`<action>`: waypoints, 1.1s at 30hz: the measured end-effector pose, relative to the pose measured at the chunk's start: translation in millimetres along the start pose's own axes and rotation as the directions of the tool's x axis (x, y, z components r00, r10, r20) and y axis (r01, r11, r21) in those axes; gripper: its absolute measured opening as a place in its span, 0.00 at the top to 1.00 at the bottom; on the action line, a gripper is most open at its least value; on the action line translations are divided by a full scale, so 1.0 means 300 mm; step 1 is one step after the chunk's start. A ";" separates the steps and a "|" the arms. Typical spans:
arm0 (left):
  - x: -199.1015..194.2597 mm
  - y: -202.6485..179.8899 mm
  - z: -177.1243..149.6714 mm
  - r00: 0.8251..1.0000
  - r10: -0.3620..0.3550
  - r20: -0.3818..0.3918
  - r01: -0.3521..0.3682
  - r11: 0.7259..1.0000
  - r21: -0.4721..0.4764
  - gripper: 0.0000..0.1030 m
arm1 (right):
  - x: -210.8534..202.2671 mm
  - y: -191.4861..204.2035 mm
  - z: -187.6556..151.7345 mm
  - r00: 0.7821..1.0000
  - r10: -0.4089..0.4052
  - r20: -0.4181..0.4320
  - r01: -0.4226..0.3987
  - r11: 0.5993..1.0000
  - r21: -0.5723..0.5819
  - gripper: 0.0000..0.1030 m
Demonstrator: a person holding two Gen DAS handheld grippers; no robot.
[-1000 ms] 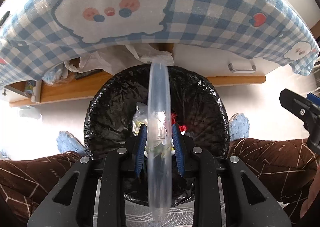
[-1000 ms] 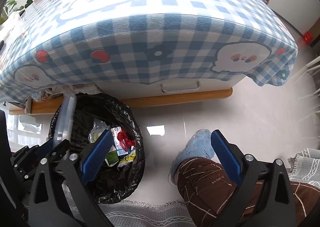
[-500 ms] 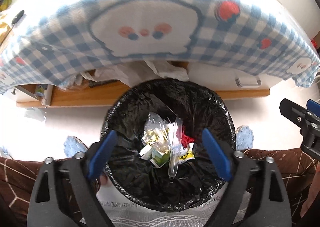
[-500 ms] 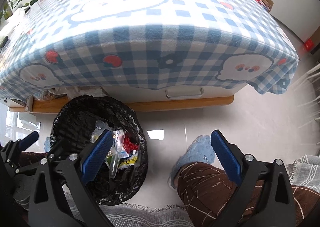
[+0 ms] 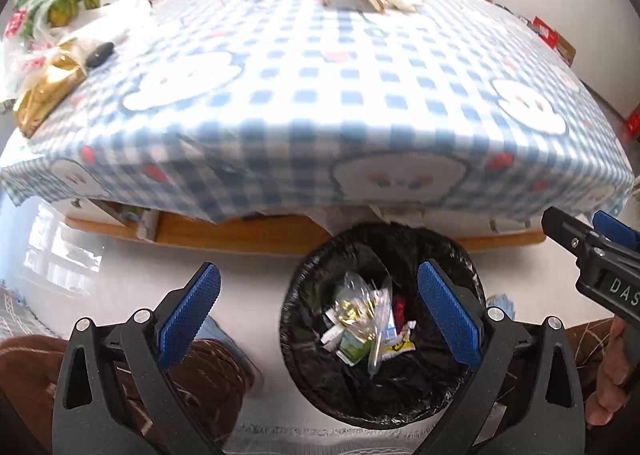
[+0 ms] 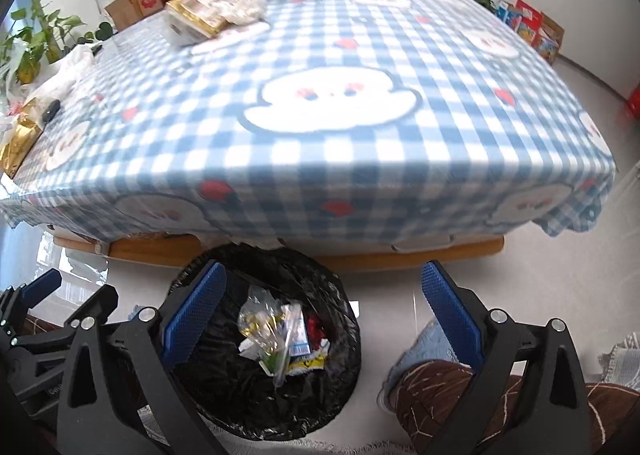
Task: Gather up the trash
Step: 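Raise both tools back toward the table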
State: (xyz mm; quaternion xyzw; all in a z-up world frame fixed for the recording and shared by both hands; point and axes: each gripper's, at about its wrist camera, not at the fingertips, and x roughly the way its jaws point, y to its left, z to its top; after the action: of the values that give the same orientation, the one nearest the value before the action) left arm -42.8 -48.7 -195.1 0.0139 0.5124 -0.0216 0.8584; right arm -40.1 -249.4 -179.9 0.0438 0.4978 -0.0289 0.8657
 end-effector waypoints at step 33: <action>0.125 0.176 0.601 0.994 -0.050 0.096 0.053 0.998 -0.037 0.06 | 0.132 0.219 0.471 0.986 0.090 0.141 -0.070 0.988 -0.139 0.14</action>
State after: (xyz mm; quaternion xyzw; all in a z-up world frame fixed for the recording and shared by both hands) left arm 136.2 -5.2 -142.5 -0.0174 0.4716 -0.0342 0.8810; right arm 107.3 -199.1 -140.2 0.0036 0.4316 0.0361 0.9013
